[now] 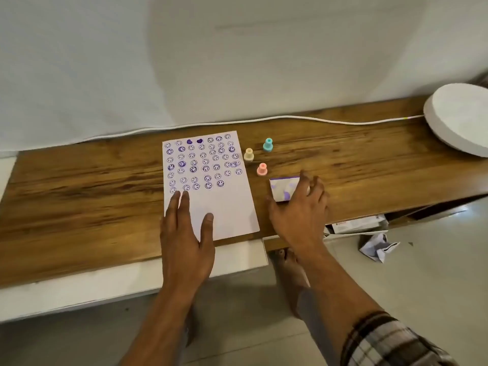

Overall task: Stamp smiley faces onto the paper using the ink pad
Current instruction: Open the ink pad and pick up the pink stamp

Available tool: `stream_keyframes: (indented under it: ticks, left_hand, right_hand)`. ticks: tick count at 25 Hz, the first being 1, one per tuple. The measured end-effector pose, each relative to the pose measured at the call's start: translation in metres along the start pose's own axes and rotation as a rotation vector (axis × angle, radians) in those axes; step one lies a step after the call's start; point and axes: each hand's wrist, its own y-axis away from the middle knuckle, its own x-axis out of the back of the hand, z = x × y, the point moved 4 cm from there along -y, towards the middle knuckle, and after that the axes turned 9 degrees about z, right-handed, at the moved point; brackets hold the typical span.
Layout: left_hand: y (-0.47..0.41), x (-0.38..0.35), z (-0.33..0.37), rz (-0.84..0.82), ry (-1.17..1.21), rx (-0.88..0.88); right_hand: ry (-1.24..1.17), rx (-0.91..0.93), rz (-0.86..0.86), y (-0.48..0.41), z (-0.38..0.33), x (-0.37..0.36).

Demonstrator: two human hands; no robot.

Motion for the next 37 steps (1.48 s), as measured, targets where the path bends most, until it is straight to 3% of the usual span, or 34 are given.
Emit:
stream_keyframes:
  ticks: [9, 17, 23, 31, 34, 37]
  left_hand:
    - [-0.002, 0.001, -0.005, 0.009, 0.017, 0.029]
    - [-0.004, 0.001, -0.005, 0.033, 0.059, 0.074]
    - [-0.004, 0.001, -0.006, 0.048, 0.117, 0.102]
    - [-0.007, 0.002, -0.008, 0.052, 0.128, 0.123]
    - [-0.006, 0.002, -0.006, 0.049, 0.142, 0.130]
    - [-0.005, 0.005, -0.003, 0.051, 0.164, 0.145]
  right_hand:
    - [-0.052, 0.062, -0.089, 0.009, -0.007, -0.015]
    - [-0.294, -0.113, -0.092, -0.020, 0.003, 0.006]
    - [-0.218, -0.118, -0.072, -0.075, 0.007, -0.002]
    - [-0.056, 0.049, -0.051, -0.088, -0.001, -0.020]
    - [-0.076, 0.248, 0.036, -0.072, -0.027, -0.017]
    - [-0.025, 0.440, -0.038, -0.049, -0.046, -0.024]
